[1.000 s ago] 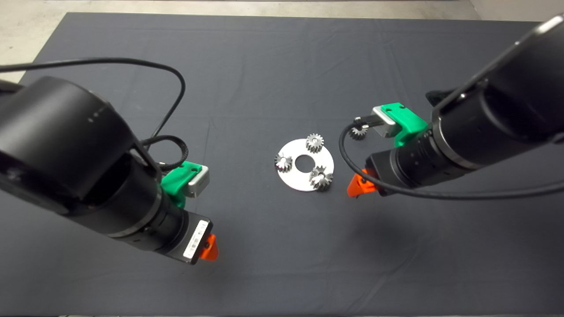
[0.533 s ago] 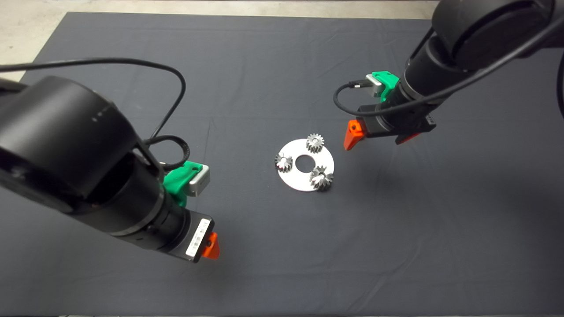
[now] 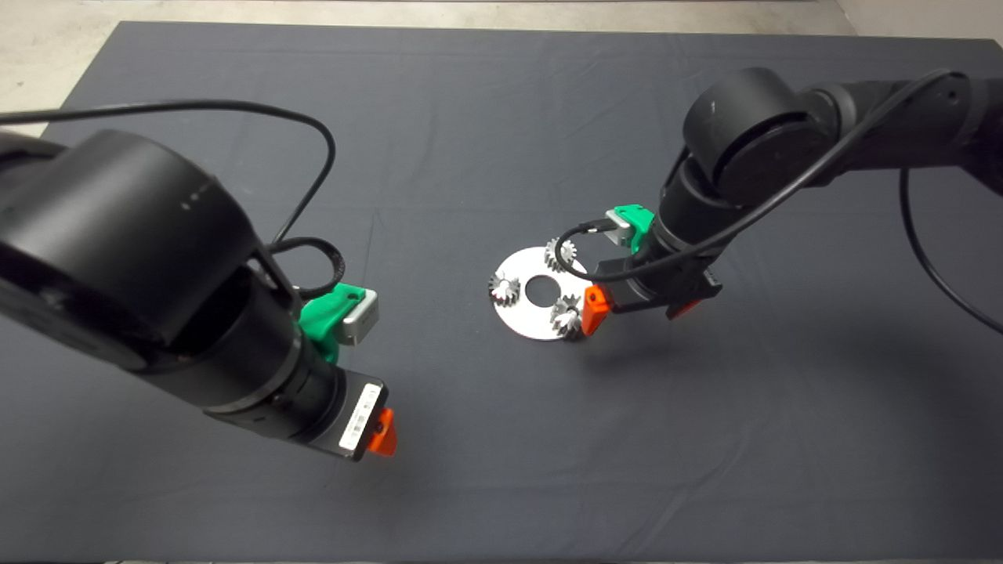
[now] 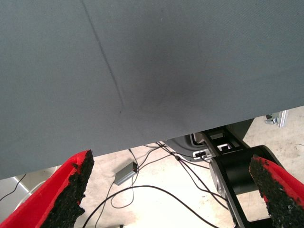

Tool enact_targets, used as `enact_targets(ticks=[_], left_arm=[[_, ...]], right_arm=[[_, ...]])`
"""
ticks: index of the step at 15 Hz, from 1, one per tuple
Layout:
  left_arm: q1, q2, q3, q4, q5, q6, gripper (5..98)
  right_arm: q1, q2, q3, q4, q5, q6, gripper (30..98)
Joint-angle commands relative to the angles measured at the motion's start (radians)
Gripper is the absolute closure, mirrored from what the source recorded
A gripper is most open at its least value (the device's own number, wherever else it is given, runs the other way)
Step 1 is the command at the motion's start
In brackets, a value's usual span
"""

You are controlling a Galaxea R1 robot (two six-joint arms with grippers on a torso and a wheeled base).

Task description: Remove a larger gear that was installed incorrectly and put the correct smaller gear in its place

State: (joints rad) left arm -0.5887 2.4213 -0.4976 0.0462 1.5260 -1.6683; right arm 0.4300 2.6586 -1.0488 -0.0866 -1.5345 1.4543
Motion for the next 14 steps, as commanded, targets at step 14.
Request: enact_targets(ticks=[14], left_arm=[[-0.022,0.003,0.007,0.004,0.069,-0.031,19.7]], right_arm=[[-0.086,0.161,-0.281,-0.127,-0.092,-0.16,30.8]])
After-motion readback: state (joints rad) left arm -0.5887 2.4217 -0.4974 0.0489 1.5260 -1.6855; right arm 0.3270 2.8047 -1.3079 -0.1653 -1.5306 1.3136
